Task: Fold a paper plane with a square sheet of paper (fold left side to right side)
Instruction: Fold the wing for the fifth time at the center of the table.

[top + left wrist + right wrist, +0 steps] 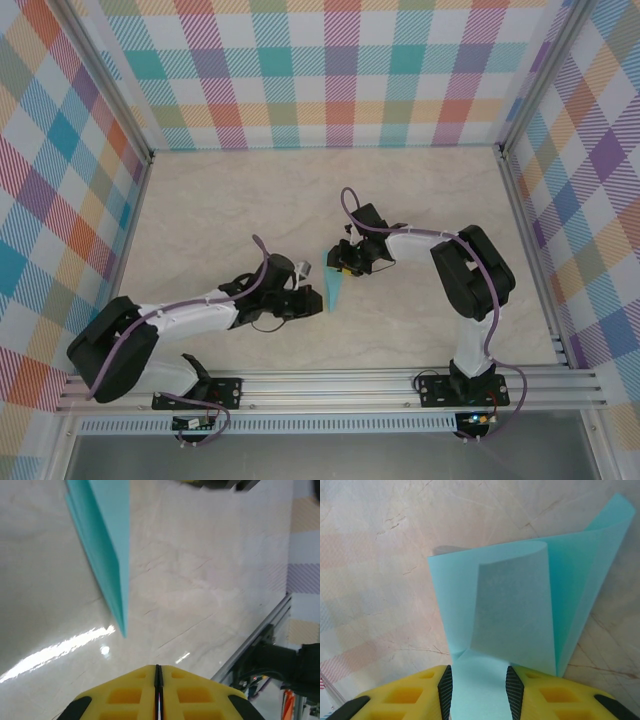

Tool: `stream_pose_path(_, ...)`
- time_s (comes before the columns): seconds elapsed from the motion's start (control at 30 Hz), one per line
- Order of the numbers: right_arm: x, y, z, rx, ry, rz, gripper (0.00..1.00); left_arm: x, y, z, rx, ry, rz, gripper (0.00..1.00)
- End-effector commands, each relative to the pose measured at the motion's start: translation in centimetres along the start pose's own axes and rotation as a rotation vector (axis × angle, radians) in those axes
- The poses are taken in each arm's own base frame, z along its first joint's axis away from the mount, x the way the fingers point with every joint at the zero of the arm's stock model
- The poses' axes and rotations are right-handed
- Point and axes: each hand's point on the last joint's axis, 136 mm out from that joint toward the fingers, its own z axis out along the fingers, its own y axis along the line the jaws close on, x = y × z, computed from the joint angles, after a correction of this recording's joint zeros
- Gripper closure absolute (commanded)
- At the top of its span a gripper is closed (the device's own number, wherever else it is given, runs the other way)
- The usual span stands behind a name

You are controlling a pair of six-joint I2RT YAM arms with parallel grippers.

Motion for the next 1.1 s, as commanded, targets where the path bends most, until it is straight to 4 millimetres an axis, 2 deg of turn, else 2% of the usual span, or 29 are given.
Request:
stream_pose_path(0.0, 1.6, -4.3, 1.5, 0.14, 0.049, 0.054, 0.62, -0.9, -1.5, -0.5, 0.029, 0.021, 0.041, 0.9)
stream_pose_path(0.2, 1.6, -4.3, 1.4, 0.138, 0.049, 0.055, 0.62, -2.5, -2.5, 2.2, 0.062, 0.044, 0.055, 0.91)
stream_pose_path(0.47, 1.5, -4.1, 1.4, 0.133, 0.047, 0.053, 0.62, -3.2, -0.6, 5.3, 0.013, 0.063, 0.057, 0.92)
stream_pose_path(0.7, 1.3, -3.5, 1.1, 0.115, 0.035, 0.04, 0.62, -2.3, 2.8, 7.0, -0.08, 0.087, 0.031, 0.93)
stream_pose_path(0.87, 0.5, -1.7, 0.1, 0.063, 0.002, 0.006, 0.61, -0.8, 4.7, 7.8, -0.156, 0.108, 0.02, 0.96)
stream_pose_path(1.03, -1.4, 0.8, -2.9, -0.03, -0.073, -0.017, 0.62, 0.6, 6.7, 7.6, -0.235, 0.11, -0.003, 0.99)
stream_pose_path(1.07, -1.7, 1.0, -3.5, -0.037, -0.085, -0.021, 0.65, 0.8, 6.8, 7.5, -0.239, 0.11, -0.008, 0.99)
